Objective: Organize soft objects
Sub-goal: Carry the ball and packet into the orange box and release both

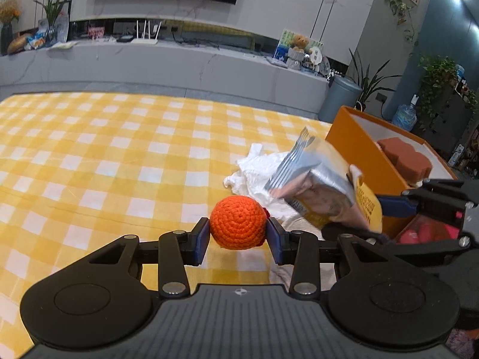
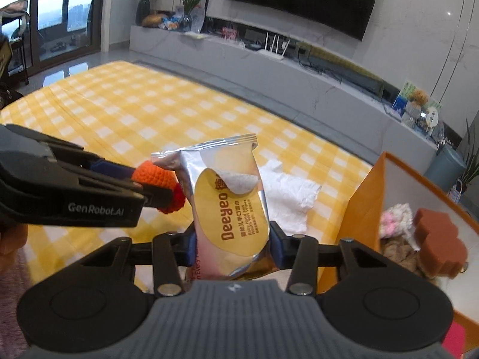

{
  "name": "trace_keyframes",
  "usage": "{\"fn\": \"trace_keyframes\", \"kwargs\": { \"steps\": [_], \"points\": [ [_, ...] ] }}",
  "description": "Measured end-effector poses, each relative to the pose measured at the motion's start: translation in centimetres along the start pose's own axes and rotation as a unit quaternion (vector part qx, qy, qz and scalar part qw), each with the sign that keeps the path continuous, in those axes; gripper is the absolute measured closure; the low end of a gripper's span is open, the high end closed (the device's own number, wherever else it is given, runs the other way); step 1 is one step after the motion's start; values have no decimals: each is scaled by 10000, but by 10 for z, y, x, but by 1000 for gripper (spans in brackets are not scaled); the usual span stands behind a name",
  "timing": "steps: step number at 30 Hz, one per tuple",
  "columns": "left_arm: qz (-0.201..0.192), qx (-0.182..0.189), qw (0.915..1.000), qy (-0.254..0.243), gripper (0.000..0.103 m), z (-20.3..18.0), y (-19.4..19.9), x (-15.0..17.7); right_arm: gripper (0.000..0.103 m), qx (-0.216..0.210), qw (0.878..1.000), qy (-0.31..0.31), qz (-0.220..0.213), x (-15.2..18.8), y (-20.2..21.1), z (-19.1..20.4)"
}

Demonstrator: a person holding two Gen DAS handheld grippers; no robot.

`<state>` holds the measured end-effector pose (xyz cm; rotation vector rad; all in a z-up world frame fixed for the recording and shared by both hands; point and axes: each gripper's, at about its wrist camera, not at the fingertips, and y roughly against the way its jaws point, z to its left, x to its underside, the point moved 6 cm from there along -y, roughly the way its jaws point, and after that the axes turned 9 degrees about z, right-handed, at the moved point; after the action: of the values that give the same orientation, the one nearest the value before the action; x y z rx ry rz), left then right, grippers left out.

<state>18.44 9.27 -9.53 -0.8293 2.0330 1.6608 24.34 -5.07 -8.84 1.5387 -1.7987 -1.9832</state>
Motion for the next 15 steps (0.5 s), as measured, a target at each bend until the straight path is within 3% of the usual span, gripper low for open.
{"fn": "trace_keyframes", "kwargs": {
  "steps": [8, 15],
  "points": [
    [-60, 180, 9997, -182, 57, -32, 24, 8, 58, -55, 9995, -173, -263, 4, 58, -22],
    [-231, 448, 9973, -536, 57, -79, 46, -2, 58, 128, 9979, -579, -278, 20, 103, -76]
  ]
}}
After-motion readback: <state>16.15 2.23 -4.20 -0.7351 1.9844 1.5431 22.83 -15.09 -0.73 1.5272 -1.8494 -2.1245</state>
